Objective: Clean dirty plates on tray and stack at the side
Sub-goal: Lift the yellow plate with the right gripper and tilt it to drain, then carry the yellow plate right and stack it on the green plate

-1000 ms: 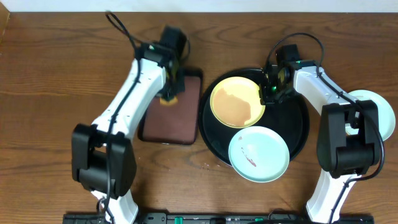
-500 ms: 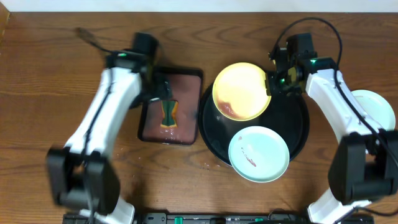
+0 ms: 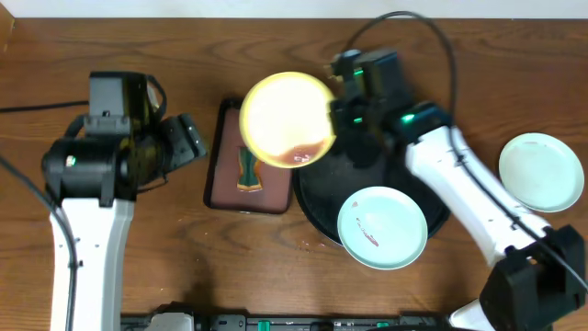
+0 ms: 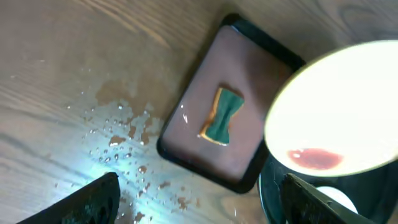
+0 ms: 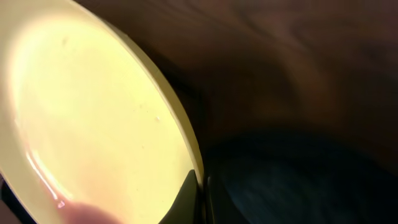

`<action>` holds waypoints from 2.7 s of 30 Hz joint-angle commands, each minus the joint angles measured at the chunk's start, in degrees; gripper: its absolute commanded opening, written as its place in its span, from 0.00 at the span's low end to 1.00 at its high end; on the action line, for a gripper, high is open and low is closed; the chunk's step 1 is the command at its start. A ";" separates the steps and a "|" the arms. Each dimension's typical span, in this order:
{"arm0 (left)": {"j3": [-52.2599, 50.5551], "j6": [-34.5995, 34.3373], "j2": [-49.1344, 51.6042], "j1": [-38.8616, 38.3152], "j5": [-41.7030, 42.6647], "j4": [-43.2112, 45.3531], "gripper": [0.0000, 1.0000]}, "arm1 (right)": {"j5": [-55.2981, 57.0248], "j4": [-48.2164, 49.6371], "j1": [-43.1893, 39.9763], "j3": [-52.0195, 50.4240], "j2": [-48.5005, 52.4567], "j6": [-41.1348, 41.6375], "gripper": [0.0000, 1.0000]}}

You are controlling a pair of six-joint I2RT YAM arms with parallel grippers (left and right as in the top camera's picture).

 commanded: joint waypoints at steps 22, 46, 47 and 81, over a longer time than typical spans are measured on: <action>1.20 -0.28 -2.75 0.24 0.70 -1.90 0.84 | 42.34 13.31 18.78 0.00 -2.23 -21.66 0.01; 1.20 -0.28 -2.75 0.24 0.70 -1.90 0.84 | 52.52 19.08 23.93 0.00 -4.02 -31.87 0.01; 1.20 -0.28 -2.75 0.24 0.70 -1.90 0.84 | 52.76 19.37 24.13 0.00 -4.02 -32.65 0.01; 1.20 -0.28 -2.75 0.24 0.70 -1.90 0.84 | 56.52 23.10 26.99 0.00 -4.02 -38.45 0.01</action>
